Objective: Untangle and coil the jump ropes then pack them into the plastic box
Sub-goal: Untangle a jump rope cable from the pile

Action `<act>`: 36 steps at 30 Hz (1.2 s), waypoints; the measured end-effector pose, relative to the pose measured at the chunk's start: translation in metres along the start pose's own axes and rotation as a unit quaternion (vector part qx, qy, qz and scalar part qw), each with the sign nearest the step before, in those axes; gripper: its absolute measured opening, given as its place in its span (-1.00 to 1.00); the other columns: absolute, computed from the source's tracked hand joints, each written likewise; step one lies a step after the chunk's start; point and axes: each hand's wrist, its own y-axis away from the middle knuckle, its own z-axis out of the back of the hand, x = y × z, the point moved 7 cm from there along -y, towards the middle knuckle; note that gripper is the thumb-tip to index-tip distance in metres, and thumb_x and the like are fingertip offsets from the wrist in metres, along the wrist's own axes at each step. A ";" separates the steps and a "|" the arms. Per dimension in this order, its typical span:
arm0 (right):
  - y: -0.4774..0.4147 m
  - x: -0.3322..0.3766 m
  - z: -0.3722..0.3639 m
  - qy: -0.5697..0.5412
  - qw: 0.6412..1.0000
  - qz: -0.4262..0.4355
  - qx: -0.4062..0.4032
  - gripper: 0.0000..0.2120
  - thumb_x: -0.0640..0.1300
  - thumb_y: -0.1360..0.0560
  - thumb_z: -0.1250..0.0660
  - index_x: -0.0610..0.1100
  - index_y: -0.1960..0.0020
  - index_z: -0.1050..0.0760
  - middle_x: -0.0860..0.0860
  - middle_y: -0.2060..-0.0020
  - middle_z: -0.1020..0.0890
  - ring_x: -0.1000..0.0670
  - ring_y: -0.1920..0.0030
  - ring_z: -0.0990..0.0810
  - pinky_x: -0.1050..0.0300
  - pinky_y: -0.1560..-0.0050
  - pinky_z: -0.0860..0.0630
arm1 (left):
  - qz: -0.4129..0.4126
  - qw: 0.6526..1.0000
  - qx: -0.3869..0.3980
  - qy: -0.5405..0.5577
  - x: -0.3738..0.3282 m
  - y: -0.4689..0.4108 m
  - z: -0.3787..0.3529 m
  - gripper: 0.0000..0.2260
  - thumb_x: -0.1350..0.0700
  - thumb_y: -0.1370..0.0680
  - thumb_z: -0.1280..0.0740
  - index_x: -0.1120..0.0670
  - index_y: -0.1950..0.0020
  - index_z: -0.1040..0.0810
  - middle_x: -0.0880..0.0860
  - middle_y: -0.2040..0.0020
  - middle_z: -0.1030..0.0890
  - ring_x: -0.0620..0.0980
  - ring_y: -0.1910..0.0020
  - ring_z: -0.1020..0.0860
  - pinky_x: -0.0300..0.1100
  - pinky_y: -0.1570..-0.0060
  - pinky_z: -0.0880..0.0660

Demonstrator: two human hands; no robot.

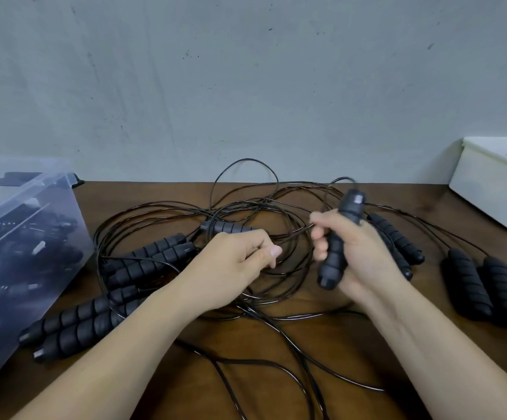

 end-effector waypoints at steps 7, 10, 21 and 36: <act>-0.013 0.001 0.027 -0.067 0.996 -0.047 -0.033 -0.87 -0.12 -0.55 -0.50 -0.14 0.07 -0.59 -0.04 0.21 -0.65 0.10 0.35 -0.51 0.29 0.45 -0.47 | -0.011 0.997 -0.058 -0.056 0.010 -0.004 0.022 -0.77 -0.16 -0.70 -0.24 -0.13 0.03 -0.61 0.13 0.36 -0.54 -0.12 0.46 -0.37 -0.17 0.38 -0.37; 0.003 -0.023 -0.007 -0.021 0.991 -0.117 0.060 -0.82 -0.06 -0.49 -0.53 -0.16 0.10 -0.61 -0.06 0.26 -0.61 0.06 0.38 -0.49 0.26 0.47 -0.46 | -0.009 0.995 -0.085 -0.048 0.014 -0.005 0.022 -0.76 -0.18 -0.70 -0.23 -0.13 0.02 -0.60 0.14 0.37 -0.51 -0.11 0.45 -0.36 -0.17 0.38 -0.36; 0.018 -0.040 -0.027 0.104 0.992 -0.043 0.050 -0.77 -0.08 -0.59 -0.50 -0.23 0.09 -0.59 -0.12 0.30 -0.61 -0.02 0.44 -0.47 0.14 0.44 -0.44 | -0.048 0.995 -0.058 -0.060 0.006 -0.002 0.000 -0.81 -0.10 -0.72 -0.26 -0.14 0.05 -0.55 -0.01 0.36 -0.54 -0.02 0.39 -0.48 0.04 0.32 -0.42; 0.002 0.008 0.009 0.027 0.995 0.075 -0.053 -0.78 -0.12 -0.60 -0.48 -0.10 0.22 -0.66 -0.13 0.19 -0.67 0.01 0.36 -0.51 0.14 0.35 -0.42 | -0.024 0.992 -0.079 -0.093 0.013 -0.005 0.018 -0.77 -0.17 -0.72 -0.23 -0.14 0.01 -0.59 0.00 0.40 -0.55 -0.03 0.42 -0.53 0.03 0.30 -0.51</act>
